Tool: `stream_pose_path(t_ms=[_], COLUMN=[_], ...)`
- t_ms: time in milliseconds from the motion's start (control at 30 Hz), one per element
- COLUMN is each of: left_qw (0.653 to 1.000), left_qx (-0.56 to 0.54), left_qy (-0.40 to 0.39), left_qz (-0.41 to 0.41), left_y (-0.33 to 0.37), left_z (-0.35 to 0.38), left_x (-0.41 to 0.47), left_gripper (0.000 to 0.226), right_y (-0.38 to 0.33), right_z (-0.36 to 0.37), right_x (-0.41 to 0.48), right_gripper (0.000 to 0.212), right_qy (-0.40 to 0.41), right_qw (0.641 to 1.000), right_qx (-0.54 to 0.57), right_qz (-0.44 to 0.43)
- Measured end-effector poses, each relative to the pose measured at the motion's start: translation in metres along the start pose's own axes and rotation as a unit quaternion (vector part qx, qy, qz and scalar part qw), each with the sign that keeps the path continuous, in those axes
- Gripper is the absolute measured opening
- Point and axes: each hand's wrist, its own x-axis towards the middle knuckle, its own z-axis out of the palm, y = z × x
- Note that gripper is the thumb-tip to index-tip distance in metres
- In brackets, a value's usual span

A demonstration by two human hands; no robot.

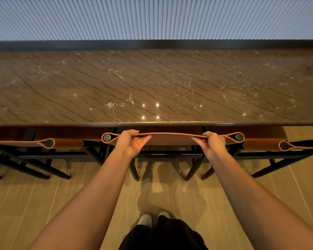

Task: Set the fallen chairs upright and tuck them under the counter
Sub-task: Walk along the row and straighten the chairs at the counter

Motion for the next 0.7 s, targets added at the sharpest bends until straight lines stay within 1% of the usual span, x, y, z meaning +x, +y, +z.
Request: stream_pose_path(t_ms=[167,300,500,633,700], left_qw=[1.000,1.000,1.000,0.999,0.999], left_qx=[0.014,0.023,0.024,0.037,0.037], left_qy=[-0.003,-0.013,-0.013,-0.011,-0.013], left_qz=[-0.004,-0.005,-0.004,0.003,0.001], left_y=[-0.006,-0.005,-0.016,-0.024,-0.023], left_z=[0.001,-0.001,-0.013,-0.024,-0.028], left_x=[0.003,0.003,0.007,0.013,0.017], left_gripper=[0.039,0.038,0.037,0.033,0.034], right_y=[-0.002,0.000,0.007,0.016,0.017], right_z=[-0.004,-0.006,-0.020,-0.028,-0.030], right_x=[0.009,0.009,0.014,0.017,0.019], right_gripper=[0.015,0.014,0.018,0.030,0.032], right_qy=[0.002,-0.005,-0.018,-0.029,-0.028], right_qw=[0.999,0.999,0.999,0.998,0.997], right_qx=[-0.037,-0.045,-0.041,-0.059,-0.067], right_qz=[-0.013,-0.024,-0.013,-0.020,-0.026])
